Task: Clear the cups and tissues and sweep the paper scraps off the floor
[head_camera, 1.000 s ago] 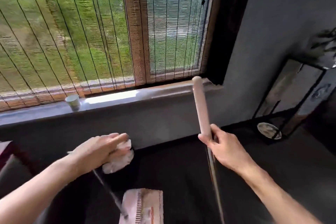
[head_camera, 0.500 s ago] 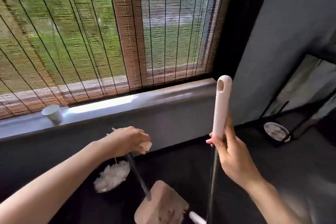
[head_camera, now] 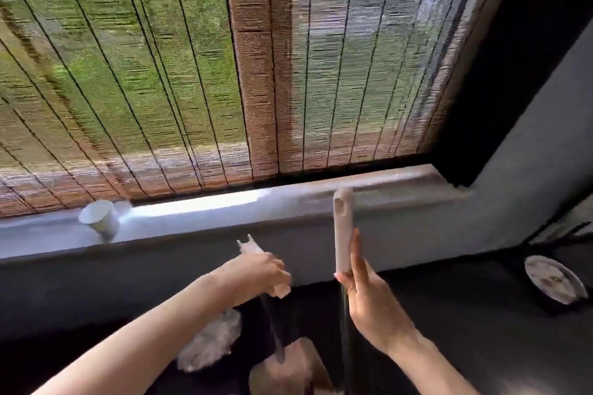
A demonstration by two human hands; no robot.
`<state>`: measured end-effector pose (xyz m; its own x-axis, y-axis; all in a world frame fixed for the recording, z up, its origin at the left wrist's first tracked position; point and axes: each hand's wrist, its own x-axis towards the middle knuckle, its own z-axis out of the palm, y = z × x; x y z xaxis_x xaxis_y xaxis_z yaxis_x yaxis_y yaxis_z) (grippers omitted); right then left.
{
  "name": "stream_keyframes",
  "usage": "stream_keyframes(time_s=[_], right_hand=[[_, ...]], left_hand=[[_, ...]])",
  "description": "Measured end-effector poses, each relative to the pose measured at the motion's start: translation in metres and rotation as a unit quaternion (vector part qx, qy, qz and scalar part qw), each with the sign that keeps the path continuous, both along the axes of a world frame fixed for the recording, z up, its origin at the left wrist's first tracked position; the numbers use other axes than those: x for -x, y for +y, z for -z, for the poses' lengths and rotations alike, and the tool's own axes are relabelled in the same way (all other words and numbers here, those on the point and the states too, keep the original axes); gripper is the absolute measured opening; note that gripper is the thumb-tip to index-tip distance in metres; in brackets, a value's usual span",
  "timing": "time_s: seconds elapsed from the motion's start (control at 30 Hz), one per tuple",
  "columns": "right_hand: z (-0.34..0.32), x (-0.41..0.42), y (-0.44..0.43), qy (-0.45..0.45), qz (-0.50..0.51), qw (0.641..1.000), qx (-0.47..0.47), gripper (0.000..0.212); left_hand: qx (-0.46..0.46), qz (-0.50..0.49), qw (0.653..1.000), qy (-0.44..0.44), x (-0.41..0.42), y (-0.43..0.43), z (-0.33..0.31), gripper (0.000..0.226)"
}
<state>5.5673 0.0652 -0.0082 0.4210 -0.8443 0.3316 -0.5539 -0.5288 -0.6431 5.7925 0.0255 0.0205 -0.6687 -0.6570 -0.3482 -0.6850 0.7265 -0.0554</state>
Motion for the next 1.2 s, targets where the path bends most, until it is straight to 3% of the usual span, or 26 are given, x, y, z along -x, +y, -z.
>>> stream_keyframes(time_s=[0.13, 0.23, 0.3, 0.4, 0.43, 0.5, 0.57, 0.7, 0.8, 0.97, 1.13, 1.2], right_hand=[[0.009, -0.041, -0.050, -0.049, -0.038, 0.995, -0.072, 0.083], [0.042, -0.070, -0.094, 0.040, -0.006, 0.989, -0.144, 0.093], [0.062, -0.085, -0.119, 0.100, 0.042, 0.973, -0.203, 0.094], [0.083, -0.099, -0.146, 0.105, 0.065, 0.969, -0.213, 0.095], [0.091, -0.101, -0.152, 0.079, 0.072, 0.973, -0.207, 0.095], [0.103, -0.104, -0.163, 0.064, 0.083, 0.969, -0.225, 0.091], [0.111, -0.107, -0.173, 0.067, 0.104, 0.954, -0.274, 0.082], [0.118, -0.111, -0.193, 0.119, 0.154, 0.927, -0.320, 0.062], [0.111, -0.106, -0.201, 0.134, 0.173, 0.913, -0.345, 0.068], [0.094, -0.093, -0.195, 0.107, 0.165, 0.907, -0.371, 0.066], [0.083, -0.061, -0.160, 0.104, 0.148, 0.917, -0.356, 0.060], [0.073, -0.041, -0.141, 0.110, 0.146, 0.920, -0.347, 0.058]], left_hand=[[-0.005, 0.027, 0.999, -0.025, -0.020, -0.041, 0.026, 0.032], [-0.009, 0.042, 0.998, -0.052, -0.035, -0.075, 0.044, 0.034], [-0.024, 0.051, 0.998, -0.012, -0.043, -0.091, 0.053, 0.033], [0.081, 0.064, 0.995, -0.001, -0.066, -0.109, 0.064, 0.020], [0.093, 0.055, 0.993, 0.052, -0.074, -0.115, 0.072, 0.017], [-0.001, 0.053, 0.978, 0.202, -0.081, -0.126, 0.088, 0.016], [-0.087, 0.005, 0.951, 0.296, -0.082, -0.135, 0.095, 0.032], [-0.106, -0.114, 0.929, 0.336, -0.084, -0.137, 0.111, 0.056], [-0.110, -0.150, 0.936, 0.298, -0.080, -0.135, 0.111, 0.057], [-0.143, -0.234, 0.920, 0.279, -0.062, -0.130, 0.099, 0.050], [-0.126, -0.333, 0.887, 0.295, -0.047, -0.106, 0.093, 0.045], [-0.156, -0.370, 0.847, 0.347, -0.039, -0.089, 0.084, 0.039]])
